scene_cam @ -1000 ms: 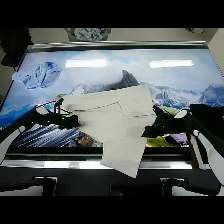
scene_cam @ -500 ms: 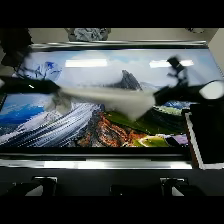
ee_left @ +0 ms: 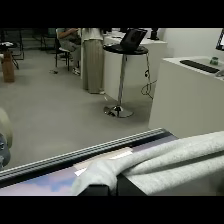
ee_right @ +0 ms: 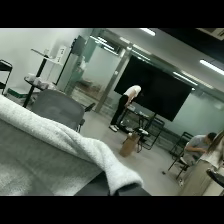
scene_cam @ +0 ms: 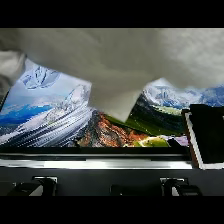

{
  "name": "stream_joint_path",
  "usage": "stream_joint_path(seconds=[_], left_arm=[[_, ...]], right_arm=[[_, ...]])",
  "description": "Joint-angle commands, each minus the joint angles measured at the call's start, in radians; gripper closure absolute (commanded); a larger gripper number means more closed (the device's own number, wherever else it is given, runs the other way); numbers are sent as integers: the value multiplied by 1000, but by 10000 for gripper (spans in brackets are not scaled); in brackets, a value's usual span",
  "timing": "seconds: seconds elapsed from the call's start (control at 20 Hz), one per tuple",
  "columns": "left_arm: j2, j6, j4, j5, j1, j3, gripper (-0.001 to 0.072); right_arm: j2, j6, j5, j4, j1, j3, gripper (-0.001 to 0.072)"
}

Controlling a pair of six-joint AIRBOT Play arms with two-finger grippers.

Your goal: Fold the shirts.

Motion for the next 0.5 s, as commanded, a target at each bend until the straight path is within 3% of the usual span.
stream_joint_path(seconds=[0.0,0.45], left_arm=[[30,-42,12,-47,0,12,680],[87,-45,47,-50,0,12,680]], right_arm=[[41,77,64,-113,1,15,661],[71,76,48,-122,1,21,661]])
